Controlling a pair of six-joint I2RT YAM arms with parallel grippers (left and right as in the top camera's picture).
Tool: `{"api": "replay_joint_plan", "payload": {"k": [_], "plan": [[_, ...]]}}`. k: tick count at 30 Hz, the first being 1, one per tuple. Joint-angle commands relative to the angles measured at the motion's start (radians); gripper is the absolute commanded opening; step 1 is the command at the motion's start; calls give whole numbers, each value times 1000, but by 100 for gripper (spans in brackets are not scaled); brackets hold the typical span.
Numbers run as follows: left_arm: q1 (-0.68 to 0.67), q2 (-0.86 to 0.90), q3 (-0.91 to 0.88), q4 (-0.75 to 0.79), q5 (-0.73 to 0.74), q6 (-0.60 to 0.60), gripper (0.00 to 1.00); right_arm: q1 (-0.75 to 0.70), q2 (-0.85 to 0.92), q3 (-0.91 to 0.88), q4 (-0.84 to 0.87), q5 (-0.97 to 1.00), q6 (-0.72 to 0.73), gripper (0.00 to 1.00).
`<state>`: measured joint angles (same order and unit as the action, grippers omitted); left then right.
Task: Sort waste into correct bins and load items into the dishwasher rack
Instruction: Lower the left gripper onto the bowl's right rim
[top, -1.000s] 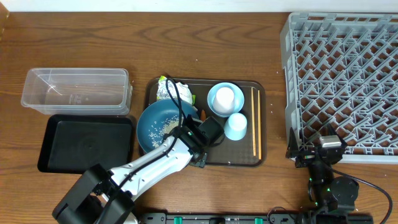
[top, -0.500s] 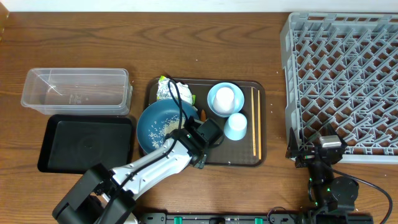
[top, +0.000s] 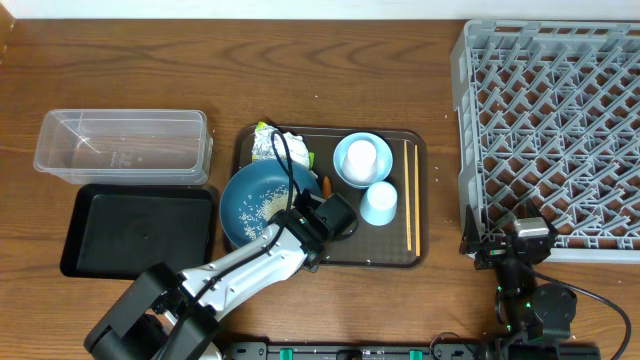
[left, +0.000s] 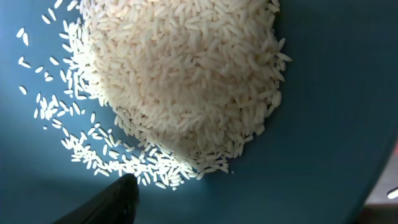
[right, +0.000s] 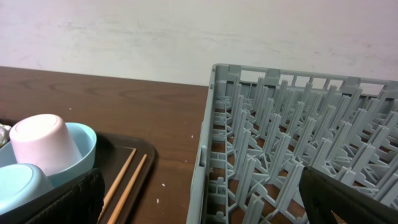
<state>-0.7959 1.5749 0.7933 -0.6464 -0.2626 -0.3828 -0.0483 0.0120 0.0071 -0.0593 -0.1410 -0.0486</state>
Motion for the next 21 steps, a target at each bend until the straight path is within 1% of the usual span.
{"api": "replay_joint_plan", "payload": {"k": [1,2,6,8,9,14,15,17,21], "plan": [[-2,7,-2,-2,-20,9,59,-5,-3,-2,-4,2,-13,99],[-2,5,-2,-2,-20,9,57,-5,-3,-2,-4,2,-13,99],[-2,5,-2,-2,-20,9,55,-5,-3,-2,-4,2,-13,99],[-2,5,-2,-2,-20,9,49,-5,-3,-2,-4,2,-13,99],[-2,5,-2,-2,-20,9,47,-5,-3,-2,-4,2,-13,99],[-2,5,-2,1,-20,9,47,-5,-3,-2,-4,2,-13,99],[-2,5,-2,1,-20,9,45,-5,-3,-2,-4,2,-13,99],[-2,5,-1,0,-20,13,39,-5,-3,-2,-4,2,-13,99],[-2,5,3,-7,-19,16,33,-5,-3,-2,-4,2,-13,99]]}}
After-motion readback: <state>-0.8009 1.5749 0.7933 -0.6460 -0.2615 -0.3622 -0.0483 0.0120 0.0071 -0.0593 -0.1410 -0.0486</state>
